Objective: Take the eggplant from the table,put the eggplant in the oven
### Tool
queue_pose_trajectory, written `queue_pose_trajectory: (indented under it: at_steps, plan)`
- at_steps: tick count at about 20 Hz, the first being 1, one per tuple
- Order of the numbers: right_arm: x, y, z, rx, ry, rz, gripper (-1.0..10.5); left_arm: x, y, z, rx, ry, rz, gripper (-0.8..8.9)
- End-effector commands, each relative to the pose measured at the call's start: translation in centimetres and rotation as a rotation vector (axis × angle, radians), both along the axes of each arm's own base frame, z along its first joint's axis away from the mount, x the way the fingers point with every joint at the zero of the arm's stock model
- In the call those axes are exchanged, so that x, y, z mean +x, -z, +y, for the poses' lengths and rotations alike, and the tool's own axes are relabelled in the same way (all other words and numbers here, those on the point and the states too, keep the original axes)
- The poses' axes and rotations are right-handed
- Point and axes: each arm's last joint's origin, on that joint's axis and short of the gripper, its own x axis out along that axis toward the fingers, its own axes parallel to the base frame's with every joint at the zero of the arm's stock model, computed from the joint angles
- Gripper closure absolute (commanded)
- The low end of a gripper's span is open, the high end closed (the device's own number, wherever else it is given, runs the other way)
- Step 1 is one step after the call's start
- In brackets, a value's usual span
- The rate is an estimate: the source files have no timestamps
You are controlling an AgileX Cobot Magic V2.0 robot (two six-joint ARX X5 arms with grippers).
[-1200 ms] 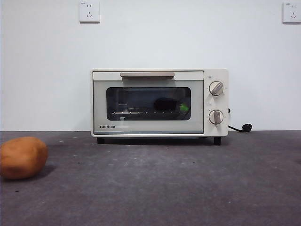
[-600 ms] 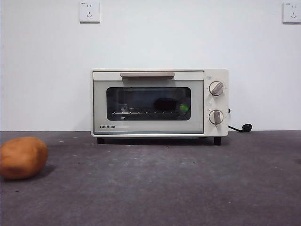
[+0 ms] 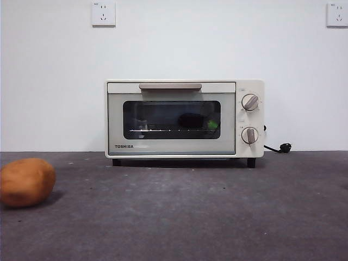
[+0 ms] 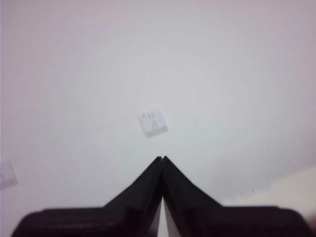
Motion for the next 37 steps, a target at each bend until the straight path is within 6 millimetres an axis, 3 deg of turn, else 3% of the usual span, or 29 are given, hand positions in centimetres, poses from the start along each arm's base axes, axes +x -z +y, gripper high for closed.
queue_pose_trajectory:
  at_steps: [1, 5, 9, 17, 37]
  plan:
    - [0.1, 0.1, 0.0, 0.001, 0.011, 0.007, 9.5, 2.2, 4.9, 0.1, -0.037, 0.005, 0.121, 8.18]
    - [0.1, 0.1, 0.0, 0.001, 0.011, 0.007, 9.5, 4.3, 12.7, 0.2, -0.081, 0.01, 0.298, 8.18]
    - [0.1, 0.1, 0.0, 0.001, 0.011, 0.007, 9.5, 5.1, 19.1, 0.2, -0.125, 0.012, 0.407, 8.18]
    - [0.1, 0.1, 0.0, 0.001, 0.011, 0.006, 9.5, 6.3, 27.3, 0.3, -0.253, 0.007, 0.584, 8.18]
    - [0.1, 0.1, 0.0, 0.001, 0.011, 0.006, 9.5, 6.7, 28.3, 0.3, -0.271, 0.0, 0.651, 8.17]
